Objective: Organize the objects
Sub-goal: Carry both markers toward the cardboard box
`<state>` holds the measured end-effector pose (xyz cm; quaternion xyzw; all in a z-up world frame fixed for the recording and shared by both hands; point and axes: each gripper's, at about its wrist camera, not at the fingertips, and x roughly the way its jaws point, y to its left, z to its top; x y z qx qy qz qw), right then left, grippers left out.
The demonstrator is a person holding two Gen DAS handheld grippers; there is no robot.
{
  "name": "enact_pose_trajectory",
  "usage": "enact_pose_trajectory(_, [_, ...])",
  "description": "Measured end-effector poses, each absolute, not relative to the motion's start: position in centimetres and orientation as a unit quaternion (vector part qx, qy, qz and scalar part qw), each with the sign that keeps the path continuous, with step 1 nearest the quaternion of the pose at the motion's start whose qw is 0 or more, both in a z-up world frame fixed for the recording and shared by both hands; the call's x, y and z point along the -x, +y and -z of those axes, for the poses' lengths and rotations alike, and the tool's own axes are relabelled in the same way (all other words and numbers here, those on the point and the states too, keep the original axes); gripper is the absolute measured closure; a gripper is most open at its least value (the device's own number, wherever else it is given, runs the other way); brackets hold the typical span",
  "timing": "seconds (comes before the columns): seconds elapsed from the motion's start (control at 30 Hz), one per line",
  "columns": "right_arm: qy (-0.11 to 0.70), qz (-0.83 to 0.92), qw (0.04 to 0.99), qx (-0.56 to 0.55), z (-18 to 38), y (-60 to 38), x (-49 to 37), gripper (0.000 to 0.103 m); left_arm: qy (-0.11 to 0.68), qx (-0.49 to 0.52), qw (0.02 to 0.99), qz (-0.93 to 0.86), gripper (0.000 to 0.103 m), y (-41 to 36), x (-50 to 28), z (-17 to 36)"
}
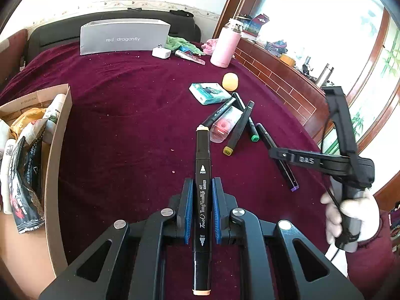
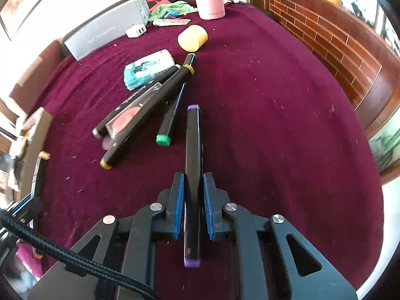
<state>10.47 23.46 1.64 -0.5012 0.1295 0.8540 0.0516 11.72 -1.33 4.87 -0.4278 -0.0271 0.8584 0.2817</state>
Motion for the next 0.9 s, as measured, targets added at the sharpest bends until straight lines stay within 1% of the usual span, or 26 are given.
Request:
enact_pose_trajectory(0.07, [0.109, -0.861, 0.062, 0.494, -1.5, 23.0, -9.9, 0.09, -0.024, 0.426, 0.28, -0.86, 0.092, -1.3, -11.8, -4.9])
enact_pose_trajectory(0.13, [0.106, -0.864, 0.065, 0.488, -1.5, 23.0, -10.0, 0.09, -0.022, 0.424, 0.278, -0.862, 0.092, -1.4, -11.9, -5.0])
enact_pose_trajectory(0.33, [0.175, -0.864, 0.035, 0.47, -2.3, 24.5, -12.3, 0.09, -0.019, 0.418, 0.271, -0.867, 0.092, -1.6, -12.3, -5.3])
enact_pose_trajectory(0.47, [0.199, -0.871, 0.013, 0.449, -3.9, 24.5, -14.0, 0.09, -0.021, 0.411, 0.269, -0.871, 0.092, -1.9, -12.8, -5.9])
enact_pose_trajectory(0.67, [0.21, -0.875, -0.025, 0.437, -5.6, 22.9, -14.5, 0.09, -0.019, 0.396, 0.267, -0.878, 0.092, -2.5, -13.6, -7.1])
enact_pose_trajectory(0.9, [0.19, -0.882, -0.057, 0.427, -7.5, 19.8, -14.7, 0.09, -0.026, 0.382, 0.259, -0.887, 0.092, -3.8, -14.4, -8.1])
